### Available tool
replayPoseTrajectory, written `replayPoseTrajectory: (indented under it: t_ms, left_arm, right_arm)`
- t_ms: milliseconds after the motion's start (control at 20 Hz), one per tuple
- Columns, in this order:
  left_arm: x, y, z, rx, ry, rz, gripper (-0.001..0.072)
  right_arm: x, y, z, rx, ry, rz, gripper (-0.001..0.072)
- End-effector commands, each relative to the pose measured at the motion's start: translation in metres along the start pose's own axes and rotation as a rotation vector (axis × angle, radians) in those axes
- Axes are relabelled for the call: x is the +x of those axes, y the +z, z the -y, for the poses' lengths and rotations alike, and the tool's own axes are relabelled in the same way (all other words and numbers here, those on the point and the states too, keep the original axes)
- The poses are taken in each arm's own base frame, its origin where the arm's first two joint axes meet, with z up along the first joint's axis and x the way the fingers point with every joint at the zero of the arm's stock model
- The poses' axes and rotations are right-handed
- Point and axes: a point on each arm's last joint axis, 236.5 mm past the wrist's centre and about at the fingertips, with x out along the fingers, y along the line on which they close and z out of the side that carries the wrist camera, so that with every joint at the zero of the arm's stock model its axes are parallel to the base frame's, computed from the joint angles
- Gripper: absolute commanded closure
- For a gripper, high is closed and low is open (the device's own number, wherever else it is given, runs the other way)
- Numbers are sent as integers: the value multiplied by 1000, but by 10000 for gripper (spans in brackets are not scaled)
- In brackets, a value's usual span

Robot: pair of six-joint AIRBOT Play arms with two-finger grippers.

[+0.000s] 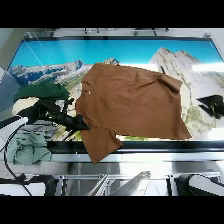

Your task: Fold the shirts.

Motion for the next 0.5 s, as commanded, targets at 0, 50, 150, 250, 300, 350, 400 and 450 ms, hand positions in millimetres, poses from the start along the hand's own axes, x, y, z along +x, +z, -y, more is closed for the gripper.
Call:
replayPoseTrajectory:
  t_ms: [0, 50, 150, 250, 300, 350, 400, 450]
  left_arm:
    - [-7, 1, 6, 3, -40, 0, 679]
    - [-9, 1, 5, -2, -45, 0, 679]
    - [-14, 1, 3, -14, -57, 4, 679]
    - [-18, 1, 1, -21, -67, 7, 679]
    - [-20, 2, 0, -25, -70, 9, 679]
    - [-21, 2, 0, -27, -72, 11, 679]
    - [-21, 2, 0, -27, -71, 12, 679]
    - [-21, 2, -1, -27, -70, 13, 679]
  right_arm:
    - [-14, -29, 60, 87, -166, -111, 231]
    - [-14, -45, 71, 93, -199, -178, 230]
    - [-11, -71, 83, 100, -213, -293, 230]
    - [-8, -87, 87, 87, -190, -366, 231]
    - [-6, -91, 91, 89, -190, -384, 231]
    - [-4, -96, 94, 96, -186, -405, 231]
    - [-2, -102, 94, 92, -170, -431, 231]
    - [2, -108, 93, 100, -155, -459, 232]
